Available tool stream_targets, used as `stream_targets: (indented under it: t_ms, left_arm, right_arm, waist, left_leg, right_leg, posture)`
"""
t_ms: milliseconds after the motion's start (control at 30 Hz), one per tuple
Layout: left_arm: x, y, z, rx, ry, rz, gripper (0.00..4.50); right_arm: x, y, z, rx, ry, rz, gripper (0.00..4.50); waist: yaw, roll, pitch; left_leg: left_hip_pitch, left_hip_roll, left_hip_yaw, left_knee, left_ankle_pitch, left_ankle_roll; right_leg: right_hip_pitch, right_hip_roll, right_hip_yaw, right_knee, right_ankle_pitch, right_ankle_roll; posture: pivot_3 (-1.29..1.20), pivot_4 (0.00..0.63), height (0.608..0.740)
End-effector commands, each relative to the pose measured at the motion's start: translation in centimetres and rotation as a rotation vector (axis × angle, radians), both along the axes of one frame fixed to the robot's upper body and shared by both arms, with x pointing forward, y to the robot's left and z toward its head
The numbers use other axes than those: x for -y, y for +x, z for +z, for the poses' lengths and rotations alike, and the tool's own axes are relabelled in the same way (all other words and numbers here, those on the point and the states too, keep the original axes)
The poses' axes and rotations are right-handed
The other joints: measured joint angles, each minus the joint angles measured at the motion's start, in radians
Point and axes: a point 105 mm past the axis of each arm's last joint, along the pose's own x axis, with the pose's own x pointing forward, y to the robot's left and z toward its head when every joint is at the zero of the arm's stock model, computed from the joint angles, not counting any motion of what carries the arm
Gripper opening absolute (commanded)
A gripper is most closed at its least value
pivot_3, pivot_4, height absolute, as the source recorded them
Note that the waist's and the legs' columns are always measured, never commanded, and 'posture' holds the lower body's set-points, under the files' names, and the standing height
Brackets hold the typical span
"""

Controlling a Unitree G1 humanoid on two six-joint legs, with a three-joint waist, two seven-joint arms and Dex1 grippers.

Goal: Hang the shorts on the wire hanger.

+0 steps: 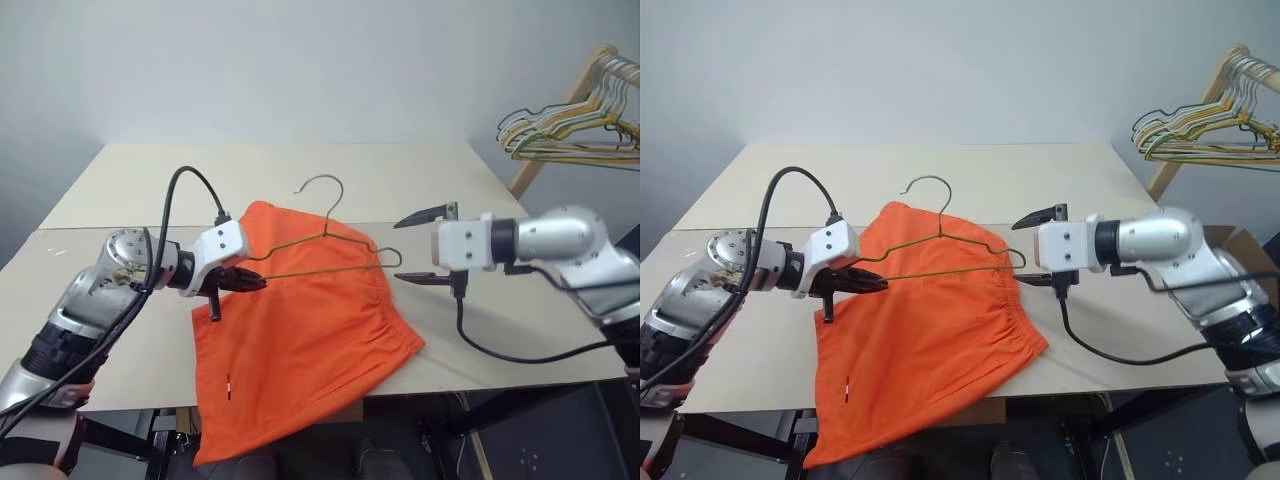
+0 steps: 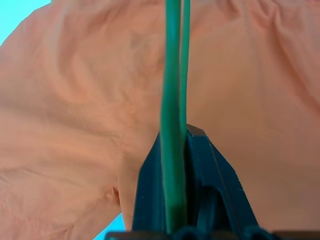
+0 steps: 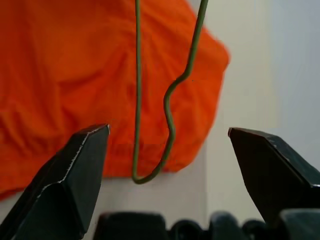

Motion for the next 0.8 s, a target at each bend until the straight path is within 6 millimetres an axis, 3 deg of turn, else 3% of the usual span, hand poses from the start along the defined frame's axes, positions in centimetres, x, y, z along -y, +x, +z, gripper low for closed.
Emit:
stream_targets:
  t_ms: [33, 333, 367, 467, 800]
  left_arm:
    - [1.0, -0.2, 1.0, 0.052, -0.004, -0.054, 0.00]
    - [1.4, -0.2, 1.1, 0.064, -0.007, -0.070, 0.00]
    - [1.4, -0.2, 1.1, 0.065, -0.008, -0.070, 0.00]
    - [1.4, -0.1, 1.1, 0.066, -0.008, -0.069, 0.00]
    - [1.5, -0.1, 1.1, 0.071, -0.006, -0.079, 0.00]
  right_arm:
    - [-0.7, 1.1, -0.8, -0.094, -0.058, -0.092, 4.45]
    - [-1.7, 3.0, -2.9, -0.240, -0.106, -0.207, 4.45]
    - [-1.7, 3.0, -3.1, -0.252, -0.107, -0.213, 4.29]
    - [-1.7, 3.0, -3.4, -0.273, -0.116, -0.213, 3.55]
    - [-2.0, 2.5, -3.8, -0.297, -0.119, -0.196, 0.02]
  waist:
    - [0.002, 0.000, 0.000]
    - [0.014, 0.000, 0.000]
    - [0.015, 0.000, 0.000]
    - [0.015, 0.000, 0.000]
    - [0.013, 0.000, 0.000]
  left_leg:
    - [0.000, 0.000, 0.000, 0.000, 0.000, 0.000]
    - [-0.013, 0.000, 0.000, 0.007, 0.000, 0.000]
    - [-0.016, 0.000, 0.000, 0.010, 0.000, 0.000]
    - [-0.017, -0.001, -0.001, 0.011, 0.000, 0.000]
    - [-0.016, -0.001, -0.001, 0.011, 0.000, 0.000]
  right_leg:
    - [0.000, 0.000, 0.000, 0.000, 0.000, 0.000]
    - [-0.012, 0.000, 0.000, 0.006, 0.000, 0.000]
    - [-0.015, 0.000, 0.000, 0.009, 0.000, 0.000]
    - [-0.016, 0.000, -0.001, 0.012, 0.000, 0.000]
    - [-0.016, 0.001, -0.001, 0.012, 0.000, 0.000]
  posture:
    - [0.00, 0.012, 0.740]
    - [0.01, 0.018, 0.740]
    - [0.01, 0.019, 0.740]
    - [0.01, 0.019, 0.740]
    - [0.00, 0.020, 0.740]
